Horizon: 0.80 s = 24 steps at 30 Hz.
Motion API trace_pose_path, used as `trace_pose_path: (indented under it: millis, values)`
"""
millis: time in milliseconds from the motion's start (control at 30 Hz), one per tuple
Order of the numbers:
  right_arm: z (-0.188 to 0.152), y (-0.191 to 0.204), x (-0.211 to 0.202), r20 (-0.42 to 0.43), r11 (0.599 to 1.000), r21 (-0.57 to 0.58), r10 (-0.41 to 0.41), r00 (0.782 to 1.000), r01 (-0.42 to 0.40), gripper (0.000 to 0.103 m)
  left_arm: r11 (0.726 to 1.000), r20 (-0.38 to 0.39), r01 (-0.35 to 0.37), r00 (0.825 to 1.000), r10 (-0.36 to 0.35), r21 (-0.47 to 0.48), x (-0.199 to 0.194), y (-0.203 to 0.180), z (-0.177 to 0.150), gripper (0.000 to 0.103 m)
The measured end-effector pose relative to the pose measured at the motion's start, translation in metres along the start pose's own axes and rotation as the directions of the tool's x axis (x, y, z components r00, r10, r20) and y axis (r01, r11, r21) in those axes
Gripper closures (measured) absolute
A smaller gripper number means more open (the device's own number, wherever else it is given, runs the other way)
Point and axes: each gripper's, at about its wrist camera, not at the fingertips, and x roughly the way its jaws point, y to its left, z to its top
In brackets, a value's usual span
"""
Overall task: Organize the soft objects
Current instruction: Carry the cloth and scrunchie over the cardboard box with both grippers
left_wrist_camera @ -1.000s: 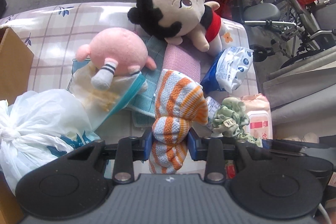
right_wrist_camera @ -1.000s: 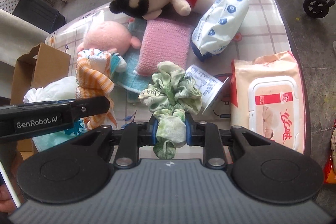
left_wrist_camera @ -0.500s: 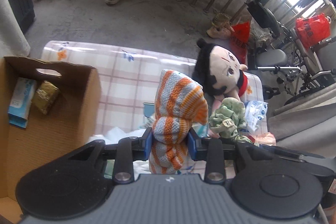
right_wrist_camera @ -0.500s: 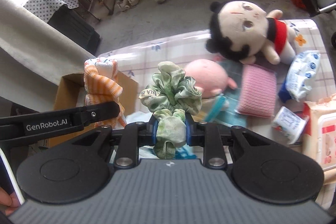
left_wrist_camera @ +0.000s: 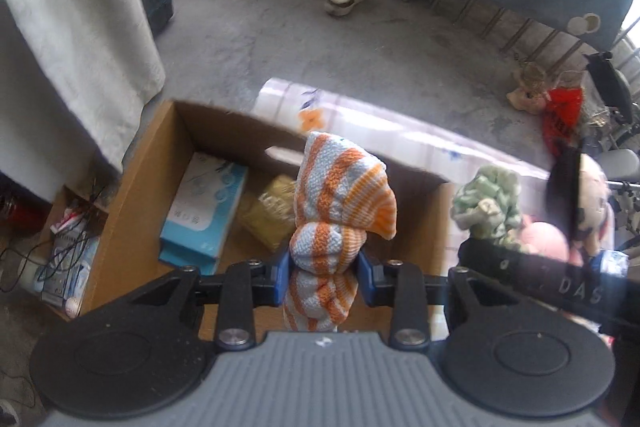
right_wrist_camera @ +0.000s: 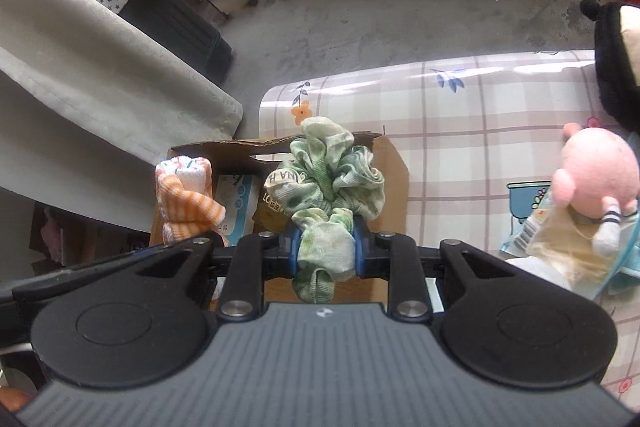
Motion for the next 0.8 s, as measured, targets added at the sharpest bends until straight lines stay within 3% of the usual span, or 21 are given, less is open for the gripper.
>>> trace_pose_path:
  millis: [367,800]
  values:
    - [0.005,0.056,0.111,-0.122,0.991,-0.048,-0.131,0.984,0.126,0.079,0.994,-0.148,-0.057,0.988,0.042,-0.094,0.083,0.081,-0.005,0.068]
    - [-0.005,0.057,0.196,-0.184,0.965,0.030,-0.252,0.950,0.262,0.079,0.986,-0.149,-0.067,0.988,0.044,-0.155,0.080,0.127,-0.013,0.068]
